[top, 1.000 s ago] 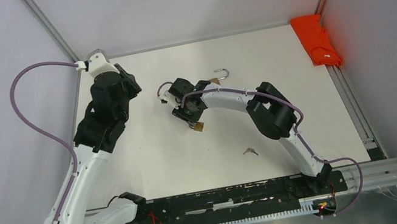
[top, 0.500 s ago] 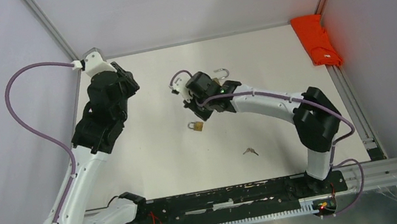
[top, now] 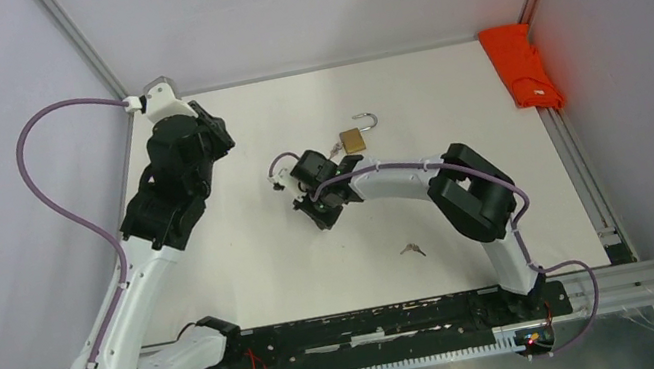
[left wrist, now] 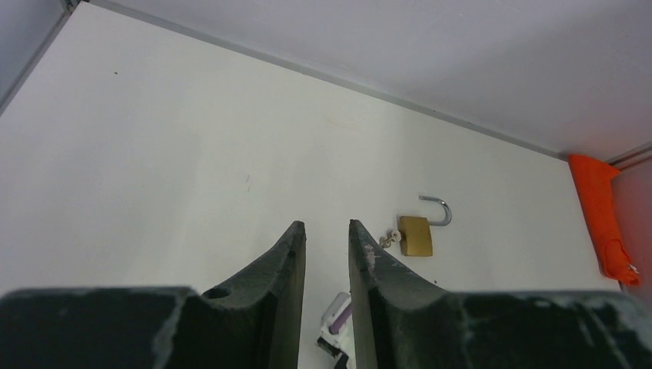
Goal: Unlock with the key
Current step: Move the lock to the center of the board.
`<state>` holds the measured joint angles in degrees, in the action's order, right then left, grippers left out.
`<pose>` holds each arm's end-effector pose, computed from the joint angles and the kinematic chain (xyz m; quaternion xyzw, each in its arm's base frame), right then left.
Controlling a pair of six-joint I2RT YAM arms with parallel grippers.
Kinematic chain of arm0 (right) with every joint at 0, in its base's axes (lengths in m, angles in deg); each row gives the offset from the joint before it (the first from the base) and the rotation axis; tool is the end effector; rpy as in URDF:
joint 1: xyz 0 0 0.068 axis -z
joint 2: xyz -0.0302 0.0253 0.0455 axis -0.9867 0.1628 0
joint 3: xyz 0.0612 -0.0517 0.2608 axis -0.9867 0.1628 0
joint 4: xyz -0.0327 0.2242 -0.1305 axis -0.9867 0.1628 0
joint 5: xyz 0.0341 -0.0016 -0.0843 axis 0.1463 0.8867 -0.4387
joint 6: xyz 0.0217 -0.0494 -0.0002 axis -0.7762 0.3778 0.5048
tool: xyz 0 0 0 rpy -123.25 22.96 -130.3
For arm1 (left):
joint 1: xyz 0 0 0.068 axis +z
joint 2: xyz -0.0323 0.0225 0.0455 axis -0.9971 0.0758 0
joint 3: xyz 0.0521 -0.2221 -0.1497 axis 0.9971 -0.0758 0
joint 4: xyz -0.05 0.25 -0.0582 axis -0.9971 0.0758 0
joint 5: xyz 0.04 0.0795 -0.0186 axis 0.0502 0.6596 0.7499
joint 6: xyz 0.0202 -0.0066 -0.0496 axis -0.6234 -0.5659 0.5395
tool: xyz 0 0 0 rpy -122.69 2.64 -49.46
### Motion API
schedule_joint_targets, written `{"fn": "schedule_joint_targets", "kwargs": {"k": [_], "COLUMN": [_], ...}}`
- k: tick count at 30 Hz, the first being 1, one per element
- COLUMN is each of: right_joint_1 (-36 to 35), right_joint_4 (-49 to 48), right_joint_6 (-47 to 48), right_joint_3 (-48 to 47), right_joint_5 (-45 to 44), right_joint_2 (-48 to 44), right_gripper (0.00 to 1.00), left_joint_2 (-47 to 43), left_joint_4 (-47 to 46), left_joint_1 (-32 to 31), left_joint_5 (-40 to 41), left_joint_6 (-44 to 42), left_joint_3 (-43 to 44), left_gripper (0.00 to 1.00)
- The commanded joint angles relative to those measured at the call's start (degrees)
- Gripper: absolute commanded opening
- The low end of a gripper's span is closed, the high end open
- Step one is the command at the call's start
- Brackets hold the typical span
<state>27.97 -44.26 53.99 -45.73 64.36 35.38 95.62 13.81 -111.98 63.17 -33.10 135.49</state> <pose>0.2540 0.3416 0.1644 -0.4193 0.8708 0.1794 0.1834 0.2044 -0.0825 0.4293 -0.1483 0.7714 -0.0918 0.6119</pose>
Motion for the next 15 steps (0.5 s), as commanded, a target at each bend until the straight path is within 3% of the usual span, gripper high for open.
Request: {"fn": "schedule_joint_targets", "kwargs": {"k": [1,15], "right_joint_1": [1.5,4.1], "right_joint_4": [1.0,4.3], "right_joint_6": [0.1,1.4], "right_joint_3": [-4.1,-5.2], "right_joint_5": [-2.8,-5.2], "right_joint_2": [2.2,1.2], "right_gripper": [0.0,0.0], "left_joint_2": [-1.1,-0.4], "left_joint_4": [-1.9,-2.5], "left_joint_1": [0.2,0.2], "left_joint_5": [-0.9,-1.8], "left_joint_6": [0.4,0.2], "left_joint_3": [0.2,0.0], "left_gripper": [0.33,0.33]}}
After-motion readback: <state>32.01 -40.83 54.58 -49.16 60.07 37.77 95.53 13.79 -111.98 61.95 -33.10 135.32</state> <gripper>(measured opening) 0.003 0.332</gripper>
